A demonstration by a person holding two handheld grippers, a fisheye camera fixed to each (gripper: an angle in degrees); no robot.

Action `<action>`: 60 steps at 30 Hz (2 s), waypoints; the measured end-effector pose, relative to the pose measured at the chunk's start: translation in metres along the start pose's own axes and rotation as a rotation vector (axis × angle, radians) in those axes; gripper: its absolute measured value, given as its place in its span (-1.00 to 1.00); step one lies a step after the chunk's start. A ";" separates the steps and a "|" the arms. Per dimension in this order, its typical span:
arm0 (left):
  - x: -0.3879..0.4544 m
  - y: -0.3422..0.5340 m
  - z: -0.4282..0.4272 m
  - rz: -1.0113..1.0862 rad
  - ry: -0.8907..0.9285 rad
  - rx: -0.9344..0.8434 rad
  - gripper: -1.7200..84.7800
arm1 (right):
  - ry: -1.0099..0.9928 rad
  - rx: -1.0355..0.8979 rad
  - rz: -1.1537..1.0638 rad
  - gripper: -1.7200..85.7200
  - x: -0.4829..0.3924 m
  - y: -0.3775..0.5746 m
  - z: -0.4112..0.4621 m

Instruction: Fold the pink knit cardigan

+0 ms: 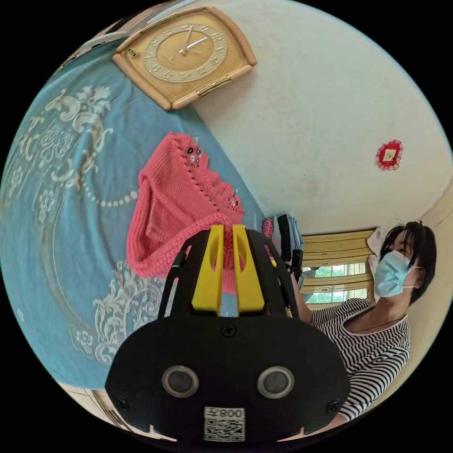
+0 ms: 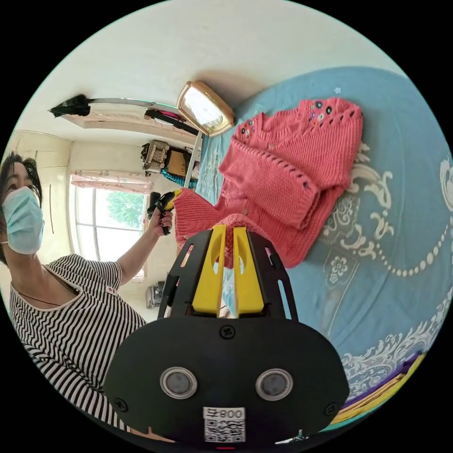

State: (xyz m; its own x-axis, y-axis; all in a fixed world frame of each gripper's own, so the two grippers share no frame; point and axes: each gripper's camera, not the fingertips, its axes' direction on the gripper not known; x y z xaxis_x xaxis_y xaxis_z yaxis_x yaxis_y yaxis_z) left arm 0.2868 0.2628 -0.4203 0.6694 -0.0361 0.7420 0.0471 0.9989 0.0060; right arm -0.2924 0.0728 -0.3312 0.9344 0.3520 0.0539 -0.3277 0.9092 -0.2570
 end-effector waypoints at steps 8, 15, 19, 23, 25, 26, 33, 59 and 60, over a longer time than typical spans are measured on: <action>0.008 -0.157 0.090 0.007 -0.103 0.029 -0.87 | 0.172 0.104 0.046 -0.91 0.051 -0.118 -0.047; -0.009 -0.188 0.131 -0.081 -0.209 0.103 -0.83 | 0.062 0.130 0.239 -0.90 0.119 -0.170 -0.047; 0.008 -0.177 0.121 -0.022 -0.137 0.234 -0.80 | 0.061 0.195 0.243 -0.91 0.117 -0.168 -0.062; 0.030 -0.161 0.138 0.046 -0.098 0.175 -0.86 | 0.100 0.294 0.268 -0.94 0.107 -0.158 -0.069; 0.044 -0.162 0.169 0.109 -0.107 0.017 -0.90 | 0.086 0.307 0.216 -0.95 0.089 -0.159 -0.061; 0.053 -0.165 0.191 0.142 -0.158 -0.080 -0.92 | 0.085 0.293 0.192 -0.95 0.082 -0.161 -0.056; 0.109 -0.209 0.263 0.330 -0.418 -0.161 -0.95 | 0.474 0.011 -0.101 -0.96 -0.001 -0.224 0.038; 0.138 -0.231 0.259 0.332 -0.764 0.014 -0.96 | 0.781 0.068 -0.171 -0.96 -0.059 -0.290 0.091; 0.132 -0.232 0.262 0.325 -0.776 -0.021 -0.96 | 0.788 0.034 -0.147 -0.96 -0.051 -0.293 0.096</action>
State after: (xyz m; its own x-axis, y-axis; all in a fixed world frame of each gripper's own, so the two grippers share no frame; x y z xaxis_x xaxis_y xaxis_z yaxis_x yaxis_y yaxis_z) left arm 0.1697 0.0341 -0.1477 -0.0472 0.2922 0.9552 -0.0409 0.9549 -0.2941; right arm -0.2570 -0.1899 -0.1662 0.7879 -0.0209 -0.6155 -0.1858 0.9448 -0.2700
